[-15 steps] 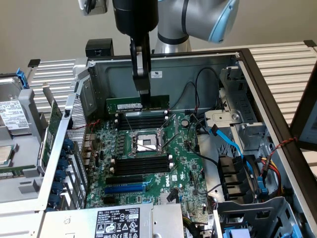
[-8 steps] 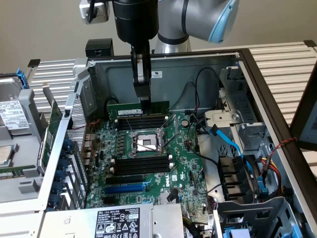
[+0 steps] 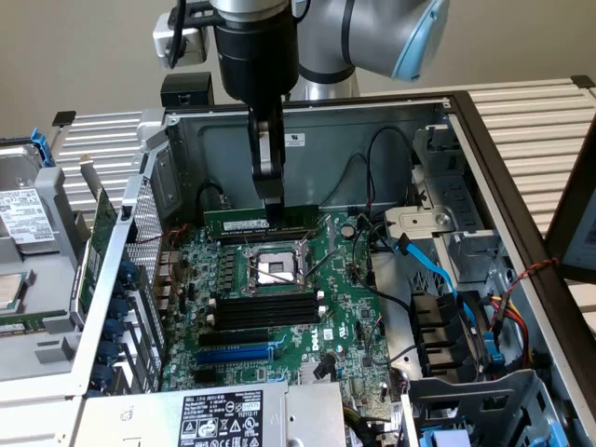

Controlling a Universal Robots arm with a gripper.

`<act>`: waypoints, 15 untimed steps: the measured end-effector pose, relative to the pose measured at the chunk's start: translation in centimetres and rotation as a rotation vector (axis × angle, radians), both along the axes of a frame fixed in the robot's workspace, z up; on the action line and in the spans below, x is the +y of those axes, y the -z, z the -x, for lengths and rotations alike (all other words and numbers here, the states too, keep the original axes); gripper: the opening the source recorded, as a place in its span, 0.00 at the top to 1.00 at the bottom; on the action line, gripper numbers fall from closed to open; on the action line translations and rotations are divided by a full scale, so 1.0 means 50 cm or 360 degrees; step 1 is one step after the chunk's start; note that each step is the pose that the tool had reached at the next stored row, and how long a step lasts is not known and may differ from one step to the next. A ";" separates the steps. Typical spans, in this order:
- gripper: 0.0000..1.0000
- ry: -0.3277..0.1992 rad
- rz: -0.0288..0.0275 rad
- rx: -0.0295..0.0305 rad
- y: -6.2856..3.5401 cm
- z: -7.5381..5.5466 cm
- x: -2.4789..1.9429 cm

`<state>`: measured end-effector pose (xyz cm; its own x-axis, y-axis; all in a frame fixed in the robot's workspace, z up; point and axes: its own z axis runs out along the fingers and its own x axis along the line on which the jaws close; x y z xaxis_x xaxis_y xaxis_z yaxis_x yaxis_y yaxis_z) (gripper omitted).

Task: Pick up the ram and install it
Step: 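Insert the ram into the slot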

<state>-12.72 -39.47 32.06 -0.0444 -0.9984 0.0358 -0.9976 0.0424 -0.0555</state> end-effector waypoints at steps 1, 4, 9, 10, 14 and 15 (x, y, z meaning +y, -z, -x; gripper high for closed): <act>0.87 0.0000 0.00000 0.00000 0.003 0.000 -0.0011; 0.87 0.0000 0.00015 0.00001 0.014 0.000 -0.0025; 0.87 0.0000 0.00040 0.00002 0.018 0.000 -0.0025; 0.87 0.0000 0.00040 0.00002 0.018 0.000 -0.0025; 0.87 0.0000 0.00034 0.00000 0.019 0.000 -0.0028; 0.87 0.0000 0.00034 0.00009 0.019 0.000 -0.0037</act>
<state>-12.72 -39.66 31.13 -0.0444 -0.9983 0.0379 -0.9976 0.0423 -0.0550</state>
